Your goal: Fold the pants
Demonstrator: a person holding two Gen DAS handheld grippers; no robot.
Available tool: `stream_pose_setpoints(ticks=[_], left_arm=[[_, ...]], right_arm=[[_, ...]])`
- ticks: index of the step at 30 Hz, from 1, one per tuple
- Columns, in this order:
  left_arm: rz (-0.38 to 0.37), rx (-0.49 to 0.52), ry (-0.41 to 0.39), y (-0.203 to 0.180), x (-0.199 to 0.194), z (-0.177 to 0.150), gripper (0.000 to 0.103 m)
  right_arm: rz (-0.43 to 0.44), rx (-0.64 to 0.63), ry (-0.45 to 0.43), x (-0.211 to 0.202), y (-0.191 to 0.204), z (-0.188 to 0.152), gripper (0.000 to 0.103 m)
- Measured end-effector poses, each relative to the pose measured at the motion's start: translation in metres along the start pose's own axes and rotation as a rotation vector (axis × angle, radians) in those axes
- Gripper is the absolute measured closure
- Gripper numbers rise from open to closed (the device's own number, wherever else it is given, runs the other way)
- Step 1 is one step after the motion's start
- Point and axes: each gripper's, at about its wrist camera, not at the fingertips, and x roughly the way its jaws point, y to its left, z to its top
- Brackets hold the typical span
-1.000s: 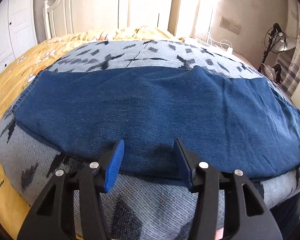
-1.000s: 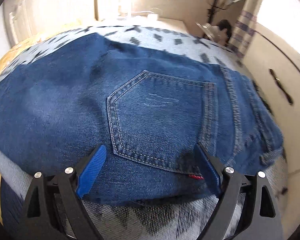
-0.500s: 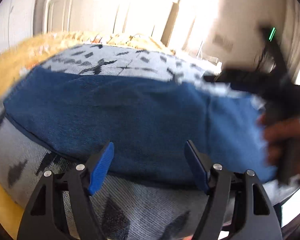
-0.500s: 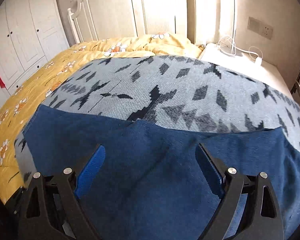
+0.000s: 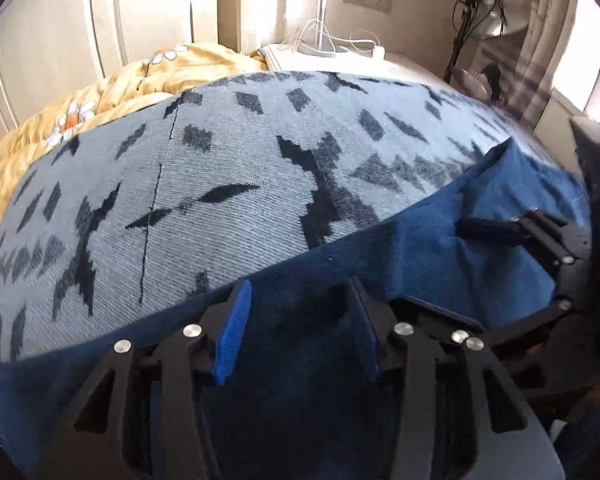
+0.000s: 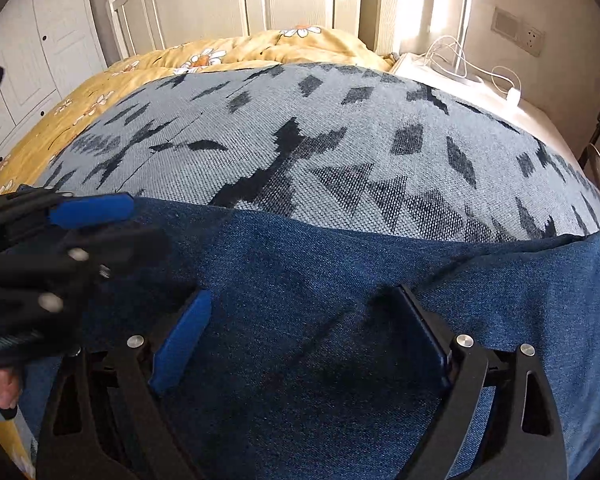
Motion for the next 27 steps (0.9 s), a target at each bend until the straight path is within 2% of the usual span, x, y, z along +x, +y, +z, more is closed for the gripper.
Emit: stream_pose_setpoints(ticks=[1,2,4,5,6,7,9,11,13,14,15,17,20,24,27], left_arm=[[0.070,-0.023,0.007,0.010,0.004,0.001,0.053],[0.130,-0.076,0.007,0.025,0.003,0.002,0.044],[0.112,-0.239,-0.049,0.056,-0.012,-0.003,0.045],[0.071,-0.272,-0.076,0.063,-0.022,-0.006,0.045],[0.023,-0.266,-0.108,0.061,-0.034,-0.010,0.043],[0.019,-0.251,-0.124,0.057,-0.042,-0.014,0.042],[0.071,-0.252,-0.113,0.048,-0.051,-0.026,0.041],[0.071,-0.272,-0.102,0.045,-0.057,-0.046,0.041],[0.122,-0.247,-0.039,0.042,-0.051,-0.067,0.040],[0.149,-0.233,-0.001,0.035,-0.050,-0.081,0.034],[0.152,-0.243,-0.017,0.038,-0.055,-0.097,0.025],[0.172,-0.284,-0.013,0.052,-0.064,-0.110,0.021],[0.310,-0.307,0.001,0.076,-0.079,-0.132,0.020],[0.496,-0.451,0.049,0.123,-0.101,-0.163,0.021],[0.554,-0.554,-0.014,0.144,-0.133,-0.184,0.021]], right_arm=[[0.005,0.006,0.003,0.000,-0.001,0.000,0.014],[0.009,0.009,0.004,0.002,-0.002,0.001,0.013],[0.006,0.007,0.005,0.003,-0.001,0.000,0.013],[0.005,0.006,0.004,0.005,0.001,0.001,0.013],[0.004,0.006,0.004,0.005,0.001,0.001,0.013],[0.004,0.006,0.004,0.005,0.002,0.001,0.013],[0.002,0.004,0.004,0.005,0.002,0.001,0.012],[0.002,0.005,0.004,0.005,0.002,0.001,0.012],[0.003,0.005,0.004,0.005,0.002,0.001,0.012],[0.003,0.005,0.004,0.005,0.002,0.001,0.012],[0.002,0.005,0.003,0.005,0.003,0.001,0.012],[0.001,0.005,0.003,0.005,0.002,0.001,0.012],[0.000,0.004,0.003,0.005,0.002,0.000,0.012],[0.001,0.005,0.003,0.004,0.002,0.001,0.012],[0.000,0.005,0.003,0.005,0.002,0.001,0.012]])
